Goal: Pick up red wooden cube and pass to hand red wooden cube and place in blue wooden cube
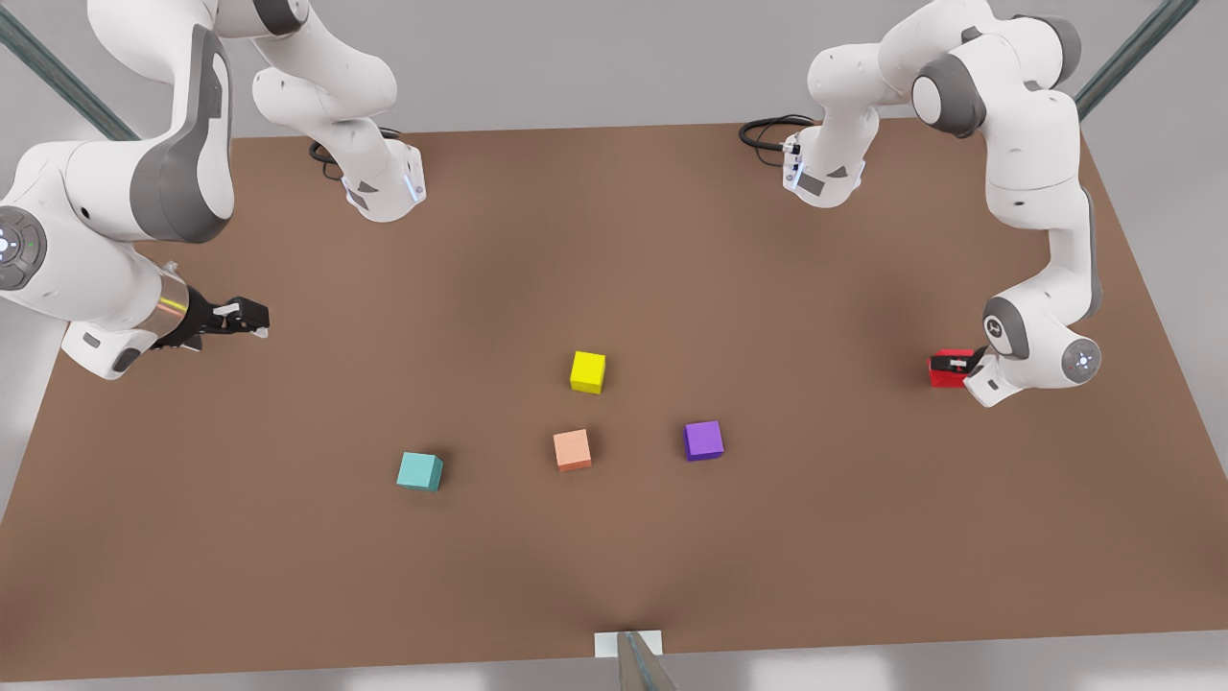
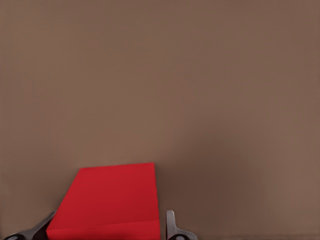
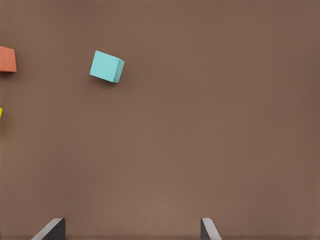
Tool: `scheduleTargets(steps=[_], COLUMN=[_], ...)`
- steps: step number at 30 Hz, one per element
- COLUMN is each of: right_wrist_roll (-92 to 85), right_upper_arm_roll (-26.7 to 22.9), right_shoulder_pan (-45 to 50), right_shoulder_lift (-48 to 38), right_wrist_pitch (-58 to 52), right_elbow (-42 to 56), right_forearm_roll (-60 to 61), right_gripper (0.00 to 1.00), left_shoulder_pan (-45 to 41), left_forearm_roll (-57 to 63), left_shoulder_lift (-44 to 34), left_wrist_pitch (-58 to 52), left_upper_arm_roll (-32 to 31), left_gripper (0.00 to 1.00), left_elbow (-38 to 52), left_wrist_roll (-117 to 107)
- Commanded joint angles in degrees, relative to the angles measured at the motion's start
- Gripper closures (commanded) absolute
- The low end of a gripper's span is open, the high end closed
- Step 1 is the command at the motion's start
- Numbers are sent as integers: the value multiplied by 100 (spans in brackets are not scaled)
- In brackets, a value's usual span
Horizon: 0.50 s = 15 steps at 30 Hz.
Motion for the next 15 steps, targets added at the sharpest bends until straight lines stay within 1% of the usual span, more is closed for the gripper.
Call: scheduleTargets(steps=[1,4,5,7,8,10,12,14,15], right_wrist_roll=[-17,-17,-17,-17,-17,-8,-8,-8,1], right_upper_arm_roll=[-3,-3,-3,-3,-3,-3,-3,-3,-3], right_shoulder_pan=[1,1,1,1,1,1,1,1,1], right_shoulder_lift=[3,3,3,3,3,3,3,3,11], right_wrist_pitch=[-2,-11,-11,-11,-2,-2,-2,-2,-2], right_elbow=[3,3,3,3,11,11,11,11,11], right_forearm_roll=[3,3,3,3,3,3,3,3,3], right_gripper=[0,0,0,0,0,0,0,0,0], left_shoulder_pan=[11,11,11,3,3,-6,-41,-94,-68], left_forearm_roll=[1,1,1,1,1,-8,-43,-385,-825], left_shoulder_lift=[-5,4,4,4,4,-5,-216,-190,-110], left_wrist_pitch=[15,15,23,32,67,50,-258,-530,-1057], left_upper_arm_roll=[1,1,1,1,1,-8,-113,-324,-447], left_gripper=[0,0,9,18,18,23,29,29,29], left_elbow=[2,2,2,10,2,10,37,186,520], left_wrist_roll=[188,179,179,170,170,144,-242,-559,-550])
